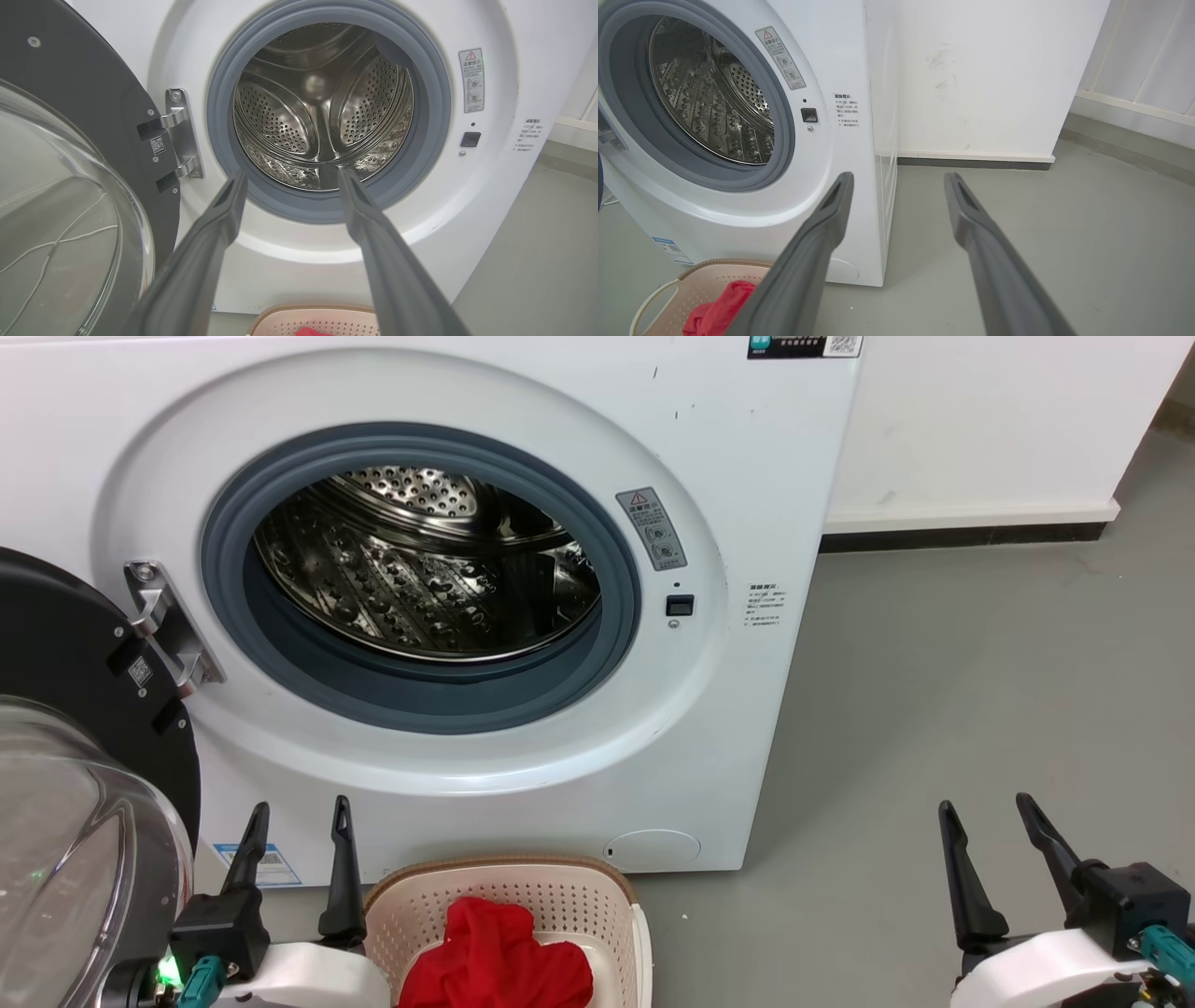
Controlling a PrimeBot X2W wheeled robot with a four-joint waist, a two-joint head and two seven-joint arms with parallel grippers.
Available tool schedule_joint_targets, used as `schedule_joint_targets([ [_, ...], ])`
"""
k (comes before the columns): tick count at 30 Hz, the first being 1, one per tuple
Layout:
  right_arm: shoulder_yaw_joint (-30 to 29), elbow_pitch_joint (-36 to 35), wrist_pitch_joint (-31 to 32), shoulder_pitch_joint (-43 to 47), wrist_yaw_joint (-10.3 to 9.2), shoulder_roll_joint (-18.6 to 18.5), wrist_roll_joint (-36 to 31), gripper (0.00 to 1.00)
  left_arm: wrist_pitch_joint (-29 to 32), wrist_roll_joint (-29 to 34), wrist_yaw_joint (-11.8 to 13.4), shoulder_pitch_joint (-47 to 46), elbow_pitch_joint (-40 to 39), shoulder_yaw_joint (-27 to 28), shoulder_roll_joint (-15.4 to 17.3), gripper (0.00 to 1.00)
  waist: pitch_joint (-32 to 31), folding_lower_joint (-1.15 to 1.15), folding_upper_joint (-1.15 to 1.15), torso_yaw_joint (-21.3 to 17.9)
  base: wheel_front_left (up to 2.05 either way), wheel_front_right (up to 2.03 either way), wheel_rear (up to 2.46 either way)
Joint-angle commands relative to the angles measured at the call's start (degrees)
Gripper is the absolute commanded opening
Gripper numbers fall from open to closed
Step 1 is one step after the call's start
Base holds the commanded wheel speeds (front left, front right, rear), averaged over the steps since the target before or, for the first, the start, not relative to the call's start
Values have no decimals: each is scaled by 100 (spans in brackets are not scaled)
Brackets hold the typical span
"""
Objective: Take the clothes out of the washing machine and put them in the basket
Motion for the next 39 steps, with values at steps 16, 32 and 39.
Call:
schedule_joint_targets([
  [16,44,-195,28,143,-4,-1,-9,100,134,-105,22,72,104,-43,92,100,-14,1,0,-41,0,0,0],
  [32,89,0,35,94,0,-3,344,0,233,-422,-9,26,388,-25,94,0,22,1,0,-55,0,0,0],
  [39,94,170,60,-32,0,-58,1135,0,351,-1101,-98,-59,472,37,54,0,29,1,0,-37,0,0,0],
])
